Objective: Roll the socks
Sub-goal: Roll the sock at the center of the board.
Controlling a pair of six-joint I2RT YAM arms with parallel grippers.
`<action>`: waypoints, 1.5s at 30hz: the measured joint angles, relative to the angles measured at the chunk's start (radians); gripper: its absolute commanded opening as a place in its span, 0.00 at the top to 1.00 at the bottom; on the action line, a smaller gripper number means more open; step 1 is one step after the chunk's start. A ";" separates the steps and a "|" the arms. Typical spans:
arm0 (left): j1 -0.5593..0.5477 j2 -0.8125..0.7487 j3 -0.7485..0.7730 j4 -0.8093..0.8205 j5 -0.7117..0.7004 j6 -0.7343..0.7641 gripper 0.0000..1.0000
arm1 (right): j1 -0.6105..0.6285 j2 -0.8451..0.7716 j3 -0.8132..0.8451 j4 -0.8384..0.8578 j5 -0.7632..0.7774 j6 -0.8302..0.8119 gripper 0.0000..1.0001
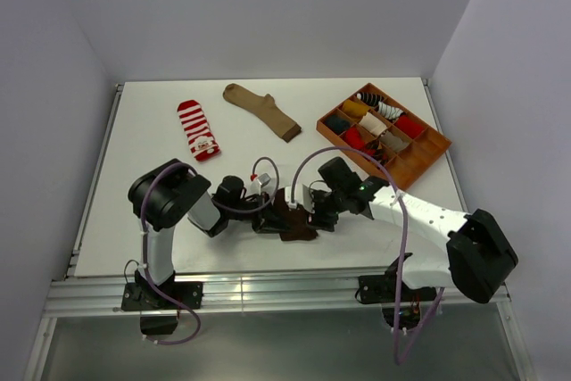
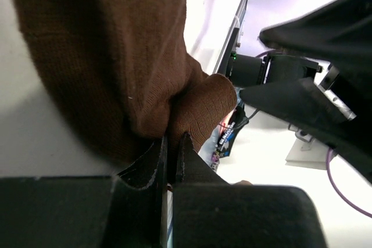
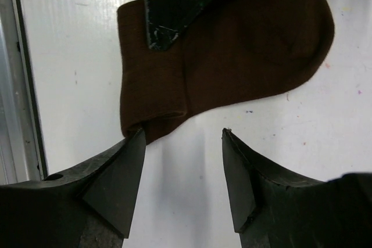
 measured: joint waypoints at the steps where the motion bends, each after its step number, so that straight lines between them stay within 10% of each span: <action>1: 0.002 0.000 0.002 -0.008 0.005 -0.001 1.00 | 0.012 -0.009 -0.011 0.003 0.006 0.000 0.37; 28: 0.018 0.001 0.048 -0.129 0.066 0.012 1.00 | 0.317 0.005 -0.145 0.185 0.225 0.001 0.37; 38: 0.024 -0.011 0.067 -0.200 0.088 0.047 1.00 | 0.328 0.100 -0.094 0.225 0.299 0.006 0.75; 45: 0.027 -0.027 0.087 -0.276 0.091 0.074 0.93 | 0.327 0.136 -0.047 0.171 0.301 0.008 0.79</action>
